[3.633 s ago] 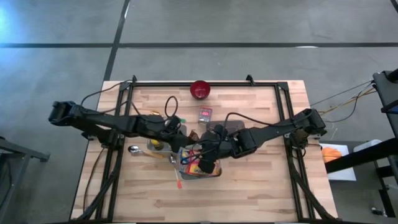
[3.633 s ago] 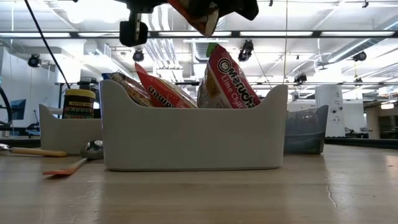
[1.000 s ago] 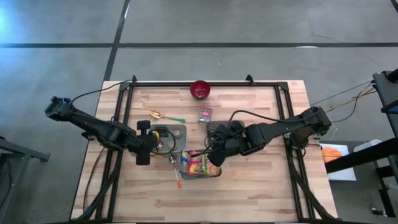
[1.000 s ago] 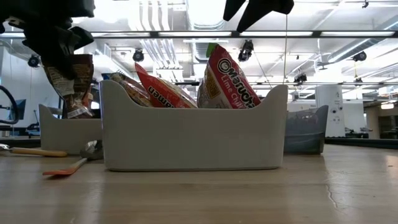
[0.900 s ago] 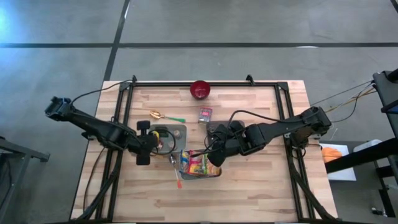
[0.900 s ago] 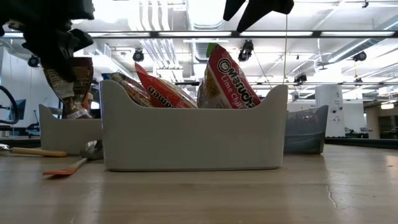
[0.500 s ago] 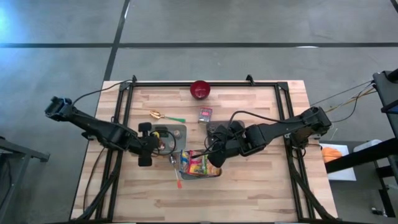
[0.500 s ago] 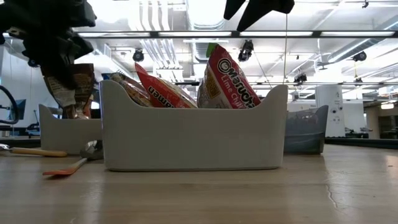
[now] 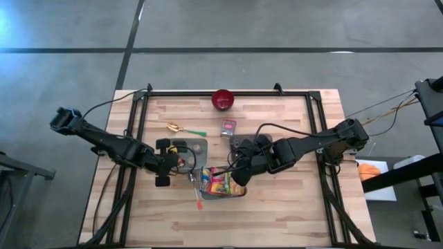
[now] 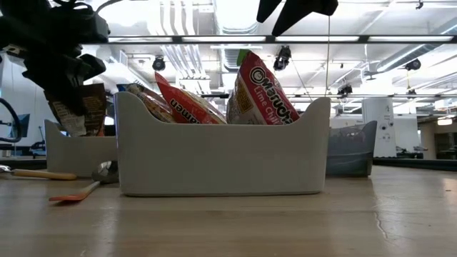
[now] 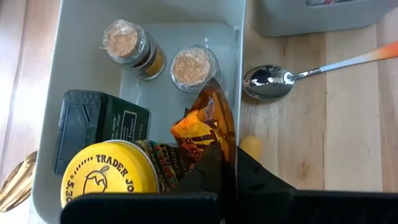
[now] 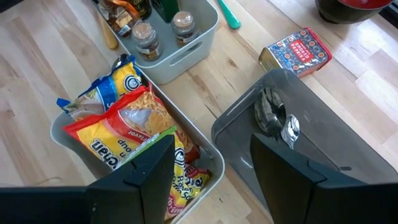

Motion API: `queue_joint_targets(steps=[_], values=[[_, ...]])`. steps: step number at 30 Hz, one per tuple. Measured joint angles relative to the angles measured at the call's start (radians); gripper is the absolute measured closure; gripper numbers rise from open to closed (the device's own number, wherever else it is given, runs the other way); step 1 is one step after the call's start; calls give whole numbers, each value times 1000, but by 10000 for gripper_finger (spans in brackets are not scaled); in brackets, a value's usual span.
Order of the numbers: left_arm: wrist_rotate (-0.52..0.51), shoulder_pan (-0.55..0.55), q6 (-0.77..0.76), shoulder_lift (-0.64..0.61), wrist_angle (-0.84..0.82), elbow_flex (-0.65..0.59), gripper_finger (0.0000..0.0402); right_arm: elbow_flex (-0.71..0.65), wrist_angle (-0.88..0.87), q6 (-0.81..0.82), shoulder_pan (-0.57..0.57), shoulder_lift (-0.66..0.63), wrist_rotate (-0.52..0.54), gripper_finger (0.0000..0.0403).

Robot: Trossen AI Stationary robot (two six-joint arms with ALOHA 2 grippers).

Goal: Pick & Place Food Item
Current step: Put the orange seasoning bag into the top gray bin

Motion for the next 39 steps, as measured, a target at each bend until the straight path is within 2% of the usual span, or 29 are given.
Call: queue_joint_targets(steps=[20,31,39], values=[[22,8,-23,1,33,-15,396,0,0,-3,0,0,0,195],[26,8,-23,1,32,-15,294,0,0,-3,0,0,1,195],[25,8,-23,2,35,-14,247,0,0,-3,0,0,1,195]])
